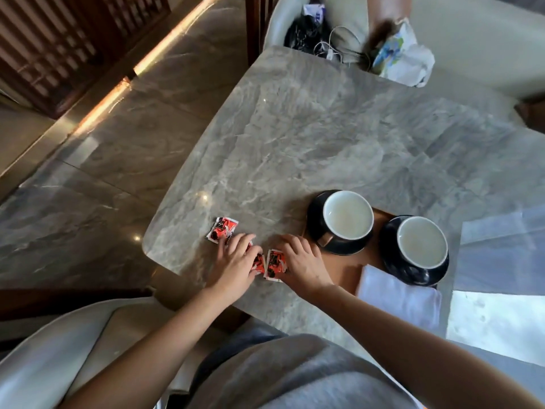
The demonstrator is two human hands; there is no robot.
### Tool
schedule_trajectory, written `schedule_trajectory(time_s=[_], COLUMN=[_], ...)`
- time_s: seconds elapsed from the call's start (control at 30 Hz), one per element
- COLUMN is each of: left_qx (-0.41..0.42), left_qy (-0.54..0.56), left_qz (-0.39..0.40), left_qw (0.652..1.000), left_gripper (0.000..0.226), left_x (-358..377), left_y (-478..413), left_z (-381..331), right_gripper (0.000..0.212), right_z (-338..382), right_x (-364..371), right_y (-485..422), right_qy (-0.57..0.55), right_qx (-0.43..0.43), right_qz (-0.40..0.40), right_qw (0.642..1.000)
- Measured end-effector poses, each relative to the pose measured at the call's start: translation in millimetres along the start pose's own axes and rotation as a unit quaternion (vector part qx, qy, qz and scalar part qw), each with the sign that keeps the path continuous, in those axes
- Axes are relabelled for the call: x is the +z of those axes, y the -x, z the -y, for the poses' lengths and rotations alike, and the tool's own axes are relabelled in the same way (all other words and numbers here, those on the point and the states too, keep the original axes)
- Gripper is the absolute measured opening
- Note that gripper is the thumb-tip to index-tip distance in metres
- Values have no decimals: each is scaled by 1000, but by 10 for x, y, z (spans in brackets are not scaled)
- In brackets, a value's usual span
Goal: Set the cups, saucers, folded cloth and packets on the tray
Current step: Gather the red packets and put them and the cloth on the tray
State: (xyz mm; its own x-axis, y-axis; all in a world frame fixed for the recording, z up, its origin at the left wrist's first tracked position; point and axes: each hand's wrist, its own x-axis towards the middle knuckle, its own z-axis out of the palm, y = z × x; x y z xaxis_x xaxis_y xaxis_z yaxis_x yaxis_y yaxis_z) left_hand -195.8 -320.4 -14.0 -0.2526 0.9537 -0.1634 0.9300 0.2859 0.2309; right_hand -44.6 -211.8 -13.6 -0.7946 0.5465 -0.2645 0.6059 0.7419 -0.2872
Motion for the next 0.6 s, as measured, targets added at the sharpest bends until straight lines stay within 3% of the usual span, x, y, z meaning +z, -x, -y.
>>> schedule_trajectory(time_s=[0.27,0.4,0.47,0.6], left_qx=[0,-11,-14,-2], left_qy=[32,75,88,137], left_qz=[-19,-46,-60,-125], left_qw=[999,996,994,983], left_gripper=[37,47,45,17], left_x=[-19,-9,-25,-99], left_y=[-37,1,-11,-75], left_z=[-83,-84,-73,-69], right_gripper=[22,15,15,12], right_z=[71,74,85,66], right_x=[-21,-110,-191,-364], right_y=[21,19,20,47], right_qy=[-10,-43,-99,-287], right_qx=[-23,-30,-25,30], right_qz=[-35,-73,-86,-77], right_qw=[999,996,991,954])
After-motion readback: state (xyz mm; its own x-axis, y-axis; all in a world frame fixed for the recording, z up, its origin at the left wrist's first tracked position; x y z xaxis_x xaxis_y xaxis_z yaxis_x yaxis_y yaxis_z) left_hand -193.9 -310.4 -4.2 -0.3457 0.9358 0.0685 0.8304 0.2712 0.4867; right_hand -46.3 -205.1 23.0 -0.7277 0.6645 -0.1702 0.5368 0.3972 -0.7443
